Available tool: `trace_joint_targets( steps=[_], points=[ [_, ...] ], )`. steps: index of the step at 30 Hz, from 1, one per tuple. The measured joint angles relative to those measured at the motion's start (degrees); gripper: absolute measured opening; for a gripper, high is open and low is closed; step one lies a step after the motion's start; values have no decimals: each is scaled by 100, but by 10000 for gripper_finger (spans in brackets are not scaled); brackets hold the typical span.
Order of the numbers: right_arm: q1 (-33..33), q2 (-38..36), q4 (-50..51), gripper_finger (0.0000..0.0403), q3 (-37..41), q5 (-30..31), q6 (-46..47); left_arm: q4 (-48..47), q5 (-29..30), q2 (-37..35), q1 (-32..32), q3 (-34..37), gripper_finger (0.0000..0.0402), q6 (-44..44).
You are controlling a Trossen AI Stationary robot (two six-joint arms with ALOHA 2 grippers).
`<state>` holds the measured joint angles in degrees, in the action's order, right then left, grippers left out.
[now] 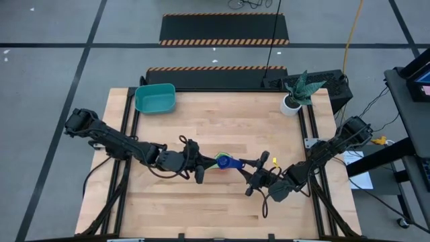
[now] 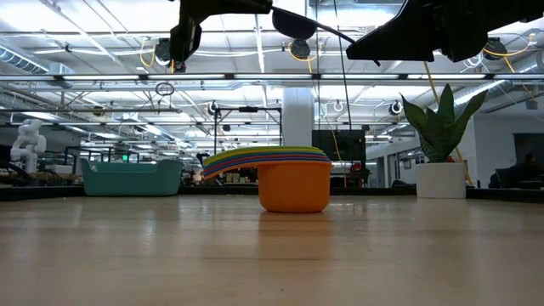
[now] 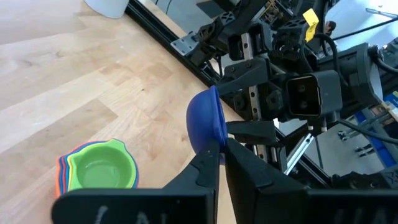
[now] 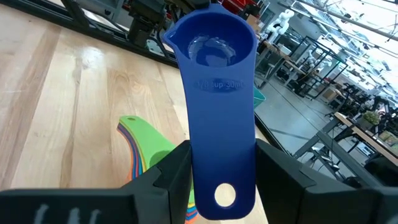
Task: Nest measuring cups in basket
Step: Stack the dark blue measuring cup on top of the green measuring cup
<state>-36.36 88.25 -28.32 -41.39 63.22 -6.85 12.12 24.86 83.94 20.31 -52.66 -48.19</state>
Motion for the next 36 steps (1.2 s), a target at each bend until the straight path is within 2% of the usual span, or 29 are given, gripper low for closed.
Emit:
trace_joint_targets(
  steps=[36],
  points=[
    [-2, 0, 13, 141, 2, -16, -22, 9, -192, 17, -80, 0, 26, 3]
  ],
)
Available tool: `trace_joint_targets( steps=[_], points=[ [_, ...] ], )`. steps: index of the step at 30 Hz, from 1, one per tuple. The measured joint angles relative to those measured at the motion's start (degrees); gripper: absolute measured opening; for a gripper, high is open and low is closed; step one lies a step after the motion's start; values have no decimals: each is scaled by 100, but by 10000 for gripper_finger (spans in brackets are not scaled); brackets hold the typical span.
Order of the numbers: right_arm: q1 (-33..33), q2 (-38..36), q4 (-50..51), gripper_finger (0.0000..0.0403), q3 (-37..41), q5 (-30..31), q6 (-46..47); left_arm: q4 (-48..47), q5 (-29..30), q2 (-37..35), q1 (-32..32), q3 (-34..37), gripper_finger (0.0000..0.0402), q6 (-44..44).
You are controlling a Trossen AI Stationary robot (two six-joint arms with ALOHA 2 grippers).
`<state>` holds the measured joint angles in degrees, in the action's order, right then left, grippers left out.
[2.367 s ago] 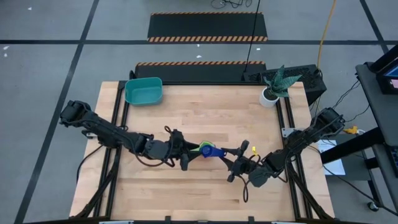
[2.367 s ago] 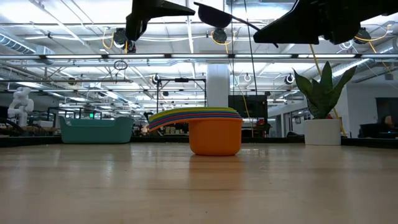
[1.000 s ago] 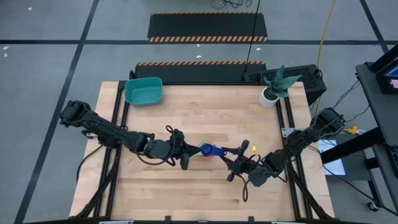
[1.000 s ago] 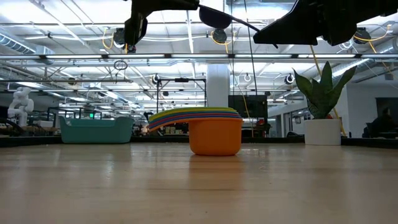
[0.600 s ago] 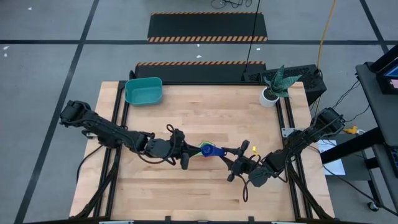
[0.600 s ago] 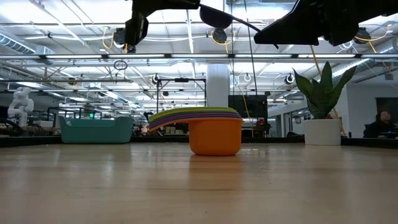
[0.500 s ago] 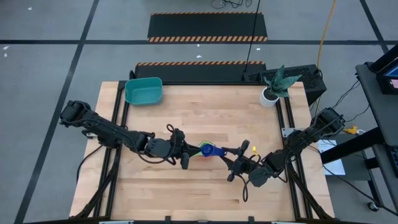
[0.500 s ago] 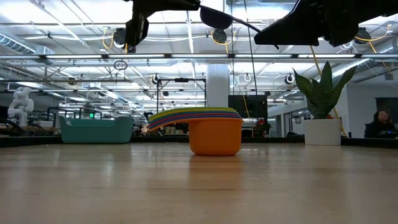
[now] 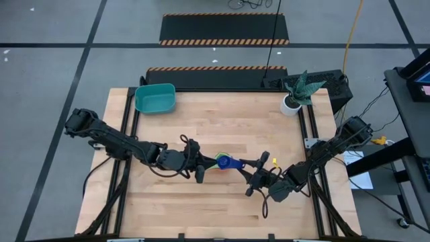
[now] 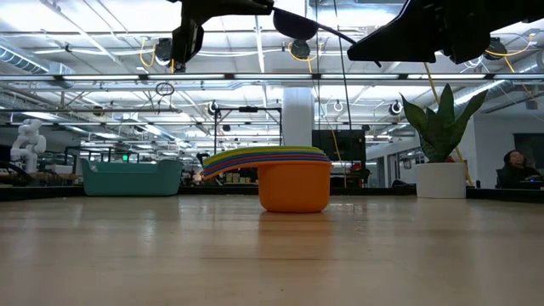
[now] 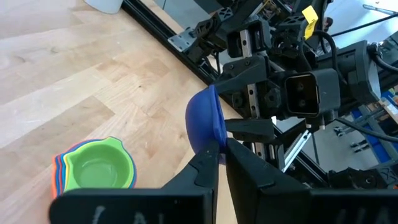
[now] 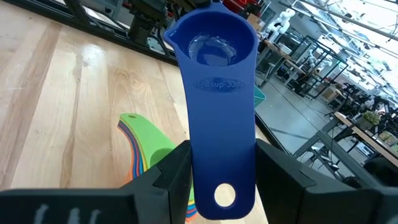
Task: Nest measuring cups in basket
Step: Stack the dark blue measuring cup on top of the green measuring cup
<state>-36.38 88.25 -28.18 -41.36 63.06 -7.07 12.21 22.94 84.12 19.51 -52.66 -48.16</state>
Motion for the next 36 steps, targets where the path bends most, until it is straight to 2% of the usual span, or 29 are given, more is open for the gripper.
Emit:
trace_joint_targets(
  steps=[9, 16, 19, 25, 30, 36],
  points=[
    [2, 0, -26, 141, -4, -30, -2, -24, -44, 9, -20, 0, 82, -153],
    [1, 0, -20, 141, -4, -29, -2, -48, -50, 9, -37, 0, 87, -214],
    [0, 0, -10, 141, -4, -30, -2, -51, -84, 9, -49, 0, 75, -273],
    [2, 0, 35, 141, -4, 21, -73, -70, -236, 2, -168, 0, 12, -105],
    [-7, 0, 28, 150, -2, 2, -131, -145, -393, -5, -229, -2, 11, 178],
    [-44, -115, -54, 199, -13, -271, 91, -141, -499, -19, -219, 0, 6, 782]
  ],
)
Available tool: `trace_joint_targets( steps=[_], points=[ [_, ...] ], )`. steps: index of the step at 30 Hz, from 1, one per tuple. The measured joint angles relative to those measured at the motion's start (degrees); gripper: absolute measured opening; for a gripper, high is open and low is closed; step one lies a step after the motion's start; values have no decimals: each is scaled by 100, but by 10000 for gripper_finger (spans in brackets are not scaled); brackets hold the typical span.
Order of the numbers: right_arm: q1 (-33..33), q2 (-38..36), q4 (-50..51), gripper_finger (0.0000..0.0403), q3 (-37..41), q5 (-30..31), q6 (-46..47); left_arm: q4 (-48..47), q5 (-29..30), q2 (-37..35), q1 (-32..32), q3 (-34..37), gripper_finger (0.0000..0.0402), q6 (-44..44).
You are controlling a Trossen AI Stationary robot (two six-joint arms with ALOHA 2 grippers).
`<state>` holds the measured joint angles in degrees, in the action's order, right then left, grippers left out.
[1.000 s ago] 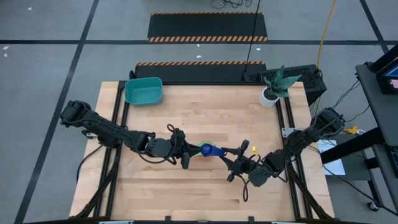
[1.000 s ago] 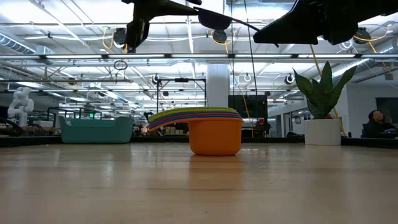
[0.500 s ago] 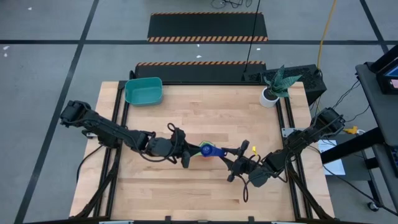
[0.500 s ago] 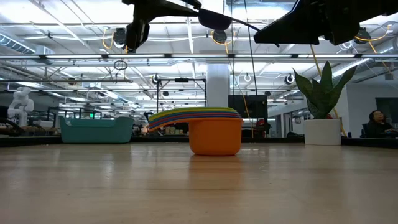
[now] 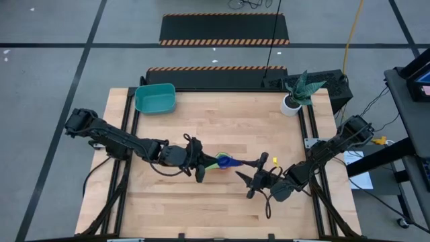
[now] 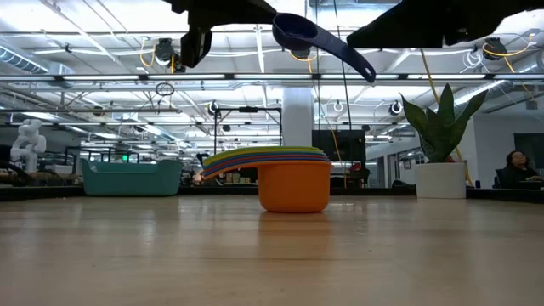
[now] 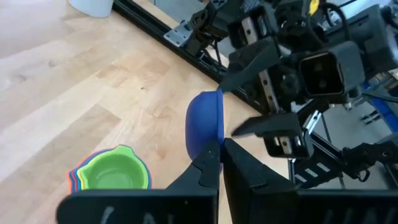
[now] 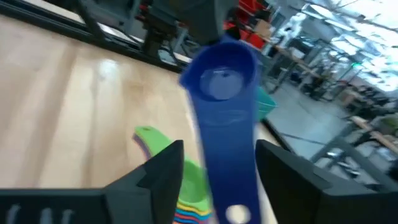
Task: Nest measuring cups in basket
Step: Stack the dark blue measuring cup on top of the green measuring cup
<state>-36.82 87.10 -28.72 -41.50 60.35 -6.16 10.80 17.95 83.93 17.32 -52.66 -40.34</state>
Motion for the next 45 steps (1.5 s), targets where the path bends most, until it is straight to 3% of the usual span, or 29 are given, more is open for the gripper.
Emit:
trace_joint_targets(
  steps=[6, 17, 23, 32, 45],
  points=[
    [-4, -226, 519, 255, -54, -222, 866, 51, -2, -5, 5, 0, 5, 128],
    [278, -826, 1818, 292, -111, -2171, 3015, 647, 16, -5, 275, 0, 4, 1324],
    [294, -831, 1777, 293, -111, -2217, 3099, 471, 14, -5, 295, 0, 4, 1422],
    [480, -829, 1746, 293, -109, -3212, 3847, 165, -6, -5, 404, 0, 4, 1771],
    [764, -560, 1538, 293, -109, -3214, 3718, 157, -184, 10, 516, 0, 4, 1743]
  ],
)
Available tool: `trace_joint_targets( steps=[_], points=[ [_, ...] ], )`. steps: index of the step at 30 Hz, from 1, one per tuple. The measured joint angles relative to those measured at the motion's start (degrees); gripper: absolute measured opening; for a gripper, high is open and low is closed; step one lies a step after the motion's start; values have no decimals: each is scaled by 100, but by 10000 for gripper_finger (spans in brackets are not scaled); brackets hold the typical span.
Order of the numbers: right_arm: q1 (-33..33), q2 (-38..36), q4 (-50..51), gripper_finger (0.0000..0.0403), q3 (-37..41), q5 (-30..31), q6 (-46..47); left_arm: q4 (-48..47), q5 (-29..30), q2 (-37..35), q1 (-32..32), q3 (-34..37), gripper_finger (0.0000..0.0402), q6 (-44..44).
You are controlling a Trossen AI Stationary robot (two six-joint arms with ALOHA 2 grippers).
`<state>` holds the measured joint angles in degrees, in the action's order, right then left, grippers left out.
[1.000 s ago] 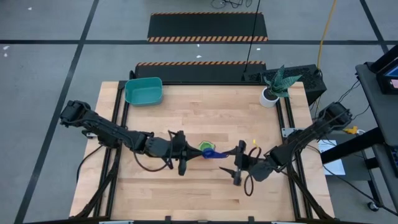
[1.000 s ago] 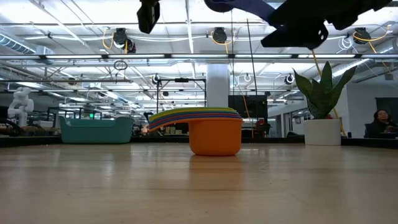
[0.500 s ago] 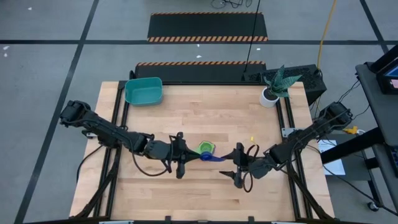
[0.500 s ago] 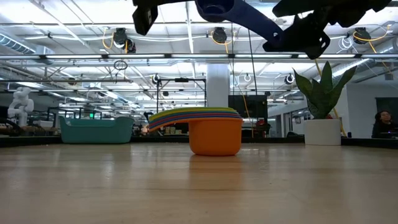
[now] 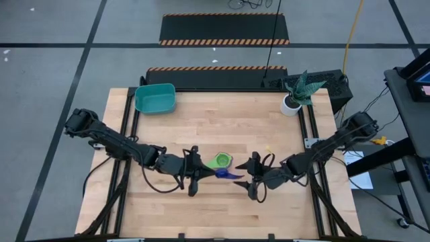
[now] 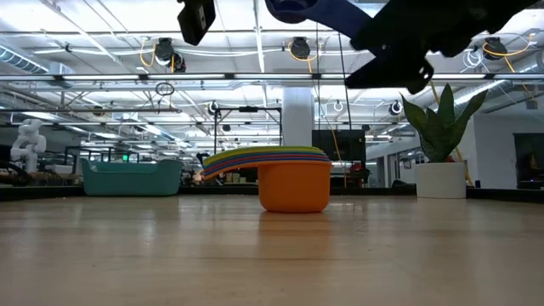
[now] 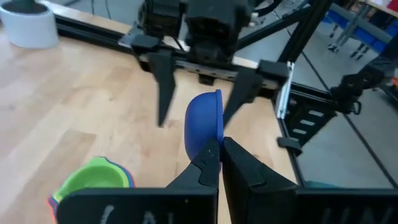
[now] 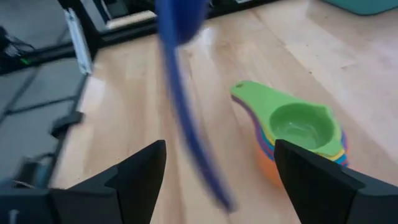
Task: Nest measuring cups in basket
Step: Stack the dark blue measuring cup on top of the green measuring cup
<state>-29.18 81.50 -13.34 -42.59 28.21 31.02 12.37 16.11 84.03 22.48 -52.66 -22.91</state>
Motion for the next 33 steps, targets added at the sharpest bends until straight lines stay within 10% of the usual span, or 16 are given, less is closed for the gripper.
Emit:
trace_joint_targets(
  steps=[11, 33],
  points=[
    [226, 284, -944, 279, 4, -148, -747, -425, -109, 4, 26, 0, 3, -83],
    [292, 284, -1045, 60, 0, -619, -717, -60, -255, 284, -100, -4, 6, -3]
  ],
)
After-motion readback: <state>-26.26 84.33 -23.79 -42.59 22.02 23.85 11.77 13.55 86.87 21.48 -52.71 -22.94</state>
